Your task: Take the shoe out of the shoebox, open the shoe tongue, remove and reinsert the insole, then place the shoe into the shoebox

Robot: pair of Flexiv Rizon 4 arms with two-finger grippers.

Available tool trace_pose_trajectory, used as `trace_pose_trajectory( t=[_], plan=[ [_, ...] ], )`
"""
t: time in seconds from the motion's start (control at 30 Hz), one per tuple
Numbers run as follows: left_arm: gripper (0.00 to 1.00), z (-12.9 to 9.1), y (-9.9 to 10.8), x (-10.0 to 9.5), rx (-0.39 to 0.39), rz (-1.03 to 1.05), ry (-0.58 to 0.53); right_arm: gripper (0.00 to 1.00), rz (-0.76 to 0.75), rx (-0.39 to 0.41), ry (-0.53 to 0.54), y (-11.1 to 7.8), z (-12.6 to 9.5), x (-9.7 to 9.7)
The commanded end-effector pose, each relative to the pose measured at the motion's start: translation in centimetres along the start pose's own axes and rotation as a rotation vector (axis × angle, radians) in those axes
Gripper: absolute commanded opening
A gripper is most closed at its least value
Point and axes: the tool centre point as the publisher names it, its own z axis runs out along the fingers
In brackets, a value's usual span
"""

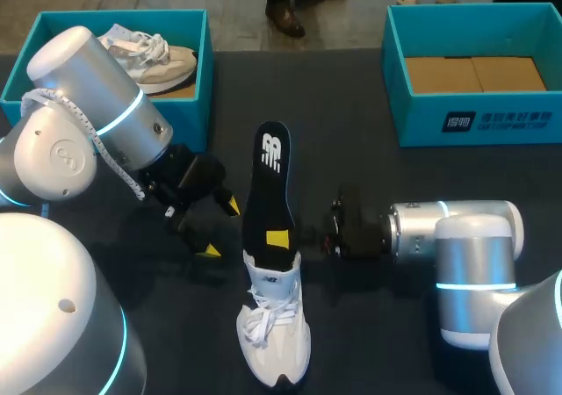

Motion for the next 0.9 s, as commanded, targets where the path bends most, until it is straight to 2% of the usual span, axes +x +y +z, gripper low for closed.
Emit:
trace_pose_trajectory(
  t=[0.03,0.4,0.73,0.9],
  plan=[
    [1.0,0.0,0.0,0.0,-0.002,0.0,-0.001,0.0,0.02,0.014,-0.002,-1.0,0.2,-0.2],
    [1.0,0.0,0.0,0.0,-0.002,0.0,-0.001,0.0,0.018,0.004,-0.002,-2.3,0.2,0.5],
    [1.0,0.0,0.0,0.0,-0.002,0.0,-0.001,0.0,0.011,0.029,-0.019,-2.4,0.5,1.0],
    [1.0,0.0,0.0,0.0,-0.002,0.0,-0.001,0.0,0.009,0.036,-0.025,-1.9,0.7,1.0]
  ],
)
